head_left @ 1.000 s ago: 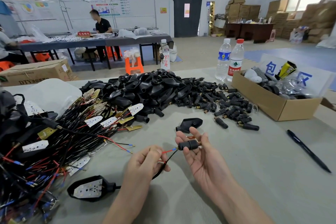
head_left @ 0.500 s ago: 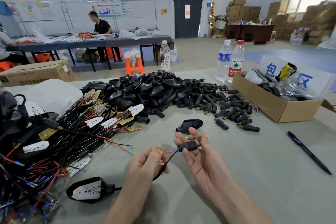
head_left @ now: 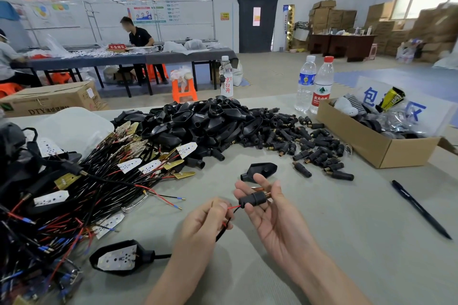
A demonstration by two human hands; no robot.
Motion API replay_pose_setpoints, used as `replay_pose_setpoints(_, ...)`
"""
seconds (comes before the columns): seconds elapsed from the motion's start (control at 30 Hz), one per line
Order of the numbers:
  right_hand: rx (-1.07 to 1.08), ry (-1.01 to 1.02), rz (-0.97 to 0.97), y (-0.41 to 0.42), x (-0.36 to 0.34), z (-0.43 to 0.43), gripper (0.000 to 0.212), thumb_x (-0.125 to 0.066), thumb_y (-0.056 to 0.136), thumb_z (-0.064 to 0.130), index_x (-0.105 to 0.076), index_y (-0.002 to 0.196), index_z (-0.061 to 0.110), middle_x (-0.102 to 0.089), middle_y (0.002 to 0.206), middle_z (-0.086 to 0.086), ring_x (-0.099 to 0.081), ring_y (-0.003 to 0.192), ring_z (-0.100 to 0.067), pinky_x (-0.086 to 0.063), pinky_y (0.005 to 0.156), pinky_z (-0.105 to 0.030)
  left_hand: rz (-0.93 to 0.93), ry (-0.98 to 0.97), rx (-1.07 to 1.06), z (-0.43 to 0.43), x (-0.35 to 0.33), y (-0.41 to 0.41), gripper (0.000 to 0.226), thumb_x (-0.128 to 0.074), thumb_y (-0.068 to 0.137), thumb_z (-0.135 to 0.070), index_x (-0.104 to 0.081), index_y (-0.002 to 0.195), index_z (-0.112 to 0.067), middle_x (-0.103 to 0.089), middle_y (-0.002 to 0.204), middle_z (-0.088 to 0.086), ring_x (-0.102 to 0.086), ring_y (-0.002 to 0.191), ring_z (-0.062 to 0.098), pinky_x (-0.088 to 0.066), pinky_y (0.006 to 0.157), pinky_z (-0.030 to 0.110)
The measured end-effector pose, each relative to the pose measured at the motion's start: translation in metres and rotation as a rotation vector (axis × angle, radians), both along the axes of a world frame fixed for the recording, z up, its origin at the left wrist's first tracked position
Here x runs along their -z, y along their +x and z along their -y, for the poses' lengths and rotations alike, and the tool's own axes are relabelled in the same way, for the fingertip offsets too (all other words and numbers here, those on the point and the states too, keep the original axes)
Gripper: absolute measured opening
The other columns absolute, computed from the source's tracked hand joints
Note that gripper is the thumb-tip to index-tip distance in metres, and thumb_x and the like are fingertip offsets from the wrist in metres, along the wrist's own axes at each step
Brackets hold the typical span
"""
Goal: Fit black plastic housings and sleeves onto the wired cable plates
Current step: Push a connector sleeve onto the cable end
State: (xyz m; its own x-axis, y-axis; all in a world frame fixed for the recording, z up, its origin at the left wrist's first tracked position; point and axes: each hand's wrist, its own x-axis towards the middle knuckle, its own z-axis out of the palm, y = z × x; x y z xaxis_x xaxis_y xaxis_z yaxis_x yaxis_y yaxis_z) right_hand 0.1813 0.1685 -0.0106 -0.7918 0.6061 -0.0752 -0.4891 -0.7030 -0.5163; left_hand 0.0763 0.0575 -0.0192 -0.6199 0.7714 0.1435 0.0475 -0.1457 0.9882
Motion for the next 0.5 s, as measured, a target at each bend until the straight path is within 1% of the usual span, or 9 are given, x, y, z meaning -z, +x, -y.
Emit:
replay_pose_setpoints(0.07, -0.024, -0.005, -0.008, 0.0, 0.0003, 0.0023, 0.052, -0.049, 0.087, 0.041, -0.058, 0.125, 0.007, -0.067, 0.119, -0.027, -0.072, 0.1, -0.032, -0.061, 0.061, -0.028, -0.094, -0.001, 0.006, -0.0013, -0.0011, 0.0044, 0.041, -0.055, 0.082, -0.043, -0.056, 0.074, -0.003, -0.05, 0.071, 0.004, -0.05, 0.07, 0.015, -0.045, 0.076, 0.039)
replay_pose_setpoints(0.13, -0.049, -0.002, -0.009, -0.0008, 0.0011, 0.0052, 0.053, -0.049, 0.087, 0.042, -0.056, 0.126, 0.006, -0.066, 0.119, -0.029, -0.072, 0.099, -0.033, -0.061, 0.063, -0.028, -0.172, 0.001, 0.014, -0.0026, -0.0011, 0.0089, 0.053, -0.053, 0.081, -0.049, -0.047, 0.074, 0.003, -0.044, 0.073, 0.011, -0.043, 0.069, 0.019, -0.039, 0.071, 0.04)
replay_pose_setpoints(0.2, -0.057, 0.001, -0.01, -0.0014, 0.0028, 0.0057, 0.054, -0.05, 0.088, 0.042, -0.056, 0.126, 0.005, -0.066, 0.119, -0.03, -0.072, 0.1, -0.034, -0.061, 0.064, -0.029, -0.191, 0.0, 0.001, -0.003, -0.0005, 0.01, 0.052, -0.054, 0.084, -0.045, -0.046, 0.074, 0.005, -0.043, 0.073, 0.017, -0.04, 0.069, 0.021, -0.038, 0.069, 0.038)
replay_pose_setpoints(0.27, -0.052, -0.002, -0.012, -0.001, 0.0026, 0.0044, 0.054, -0.049, 0.088, 0.042, -0.055, 0.126, 0.005, -0.066, 0.12, -0.03, -0.071, 0.103, -0.034, -0.061, 0.064, -0.029, -0.176, 0.008, -0.015, -0.0018, -0.0014, 0.0097, 0.041, -0.053, 0.087, -0.042, -0.053, 0.069, -0.005, -0.049, 0.07, 0.009, -0.046, 0.068, 0.019, -0.041, 0.068, 0.035)
replay_pose_setpoints(0.33, -0.041, -0.005, -0.008, -0.0002, 0.002, 0.0023, 0.053, -0.05, 0.088, 0.041, -0.056, 0.126, 0.006, -0.066, 0.12, -0.028, -0.07, 0.106, -0.034, -0.061, 0.065, -0.028, -0.104, 0.032, -0.022, -0.001, -0.0026, 0.0085, 0.036, -0.054, 0.092, -0.043, -0.059, 0.069, -0.015, -0.062, 0.071, 0.002, -0.056, 0.068, 0.015, -0.047, 0.069, 0.028)
replay_pose_setpoints(0.4, -0.025, -0.019, -0.01, 0.0008, 0.0012, 0.0009, 0.052, -0.05, 0.087, 0.041, -0.057, 0.125, 0.006, -0.067, 0.119, -0.027, -0.07, 0.106, -0.034, -0.061, 0.065, -0.028, -0.054, 0.062, -0.023, -0.001, -0.0025, 0.0079, 0.034, -0.057, 0.095, -0.041, -0.06, 0.078, -0.011, -0.069, 0.076, 0.005, -0.061, 0.07, 0.017, -0.051, 0.07, 0.028)
replay_pose_setpoints(0.5, -0.01, -0.039, -0.019, 0.0025, 0.0004, 0.0012, 0.052, -0.051, 0.087, 0.04, -0.057, 0.125, 0.006, -0.067, 0.119, -0.027, -0.07, 0.107, -0.034, -0.061, 0.067, -0.029, -0.057, 0.077, -0.011, -0.001, -0.0022, 0.0082, 0.031, -0.054, 0.087, -0.034, -0.057, 0.086, -0.003, -0.07, 0.08, 0.007, -0.063, 0.07, 0.019, -0.052, 0.068, 0.03)
